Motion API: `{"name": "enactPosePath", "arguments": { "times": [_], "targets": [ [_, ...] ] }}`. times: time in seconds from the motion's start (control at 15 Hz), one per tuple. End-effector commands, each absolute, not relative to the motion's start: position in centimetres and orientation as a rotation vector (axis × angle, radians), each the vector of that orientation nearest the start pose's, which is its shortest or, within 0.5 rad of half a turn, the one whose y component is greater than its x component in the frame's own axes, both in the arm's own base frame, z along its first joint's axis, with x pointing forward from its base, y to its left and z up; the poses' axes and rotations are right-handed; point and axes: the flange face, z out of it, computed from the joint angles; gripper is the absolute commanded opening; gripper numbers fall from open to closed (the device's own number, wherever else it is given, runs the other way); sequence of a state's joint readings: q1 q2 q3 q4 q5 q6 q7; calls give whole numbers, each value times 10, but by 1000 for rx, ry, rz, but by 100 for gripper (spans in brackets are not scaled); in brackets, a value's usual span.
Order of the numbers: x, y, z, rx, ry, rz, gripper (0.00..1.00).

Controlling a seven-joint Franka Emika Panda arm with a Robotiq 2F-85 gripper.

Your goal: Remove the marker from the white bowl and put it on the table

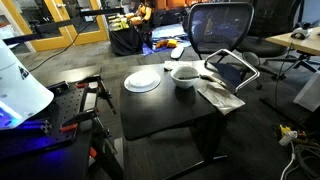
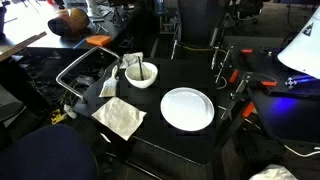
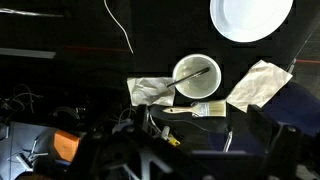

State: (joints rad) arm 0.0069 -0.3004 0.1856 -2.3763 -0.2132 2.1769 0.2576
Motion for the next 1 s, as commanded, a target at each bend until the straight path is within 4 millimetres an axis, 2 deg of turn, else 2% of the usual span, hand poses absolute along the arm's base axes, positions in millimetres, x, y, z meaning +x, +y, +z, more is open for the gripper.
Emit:
{"name": "enactPosePath", "arguments": {
  "times": [0.0,0.6,0.93],
  "targets": [
    [453,83,447,-3341,-72,-237,100],
    [453,83,447,-3341,-72,-237,100],
    [474,84,424,-3290,42,-223,100]
  ]
}}
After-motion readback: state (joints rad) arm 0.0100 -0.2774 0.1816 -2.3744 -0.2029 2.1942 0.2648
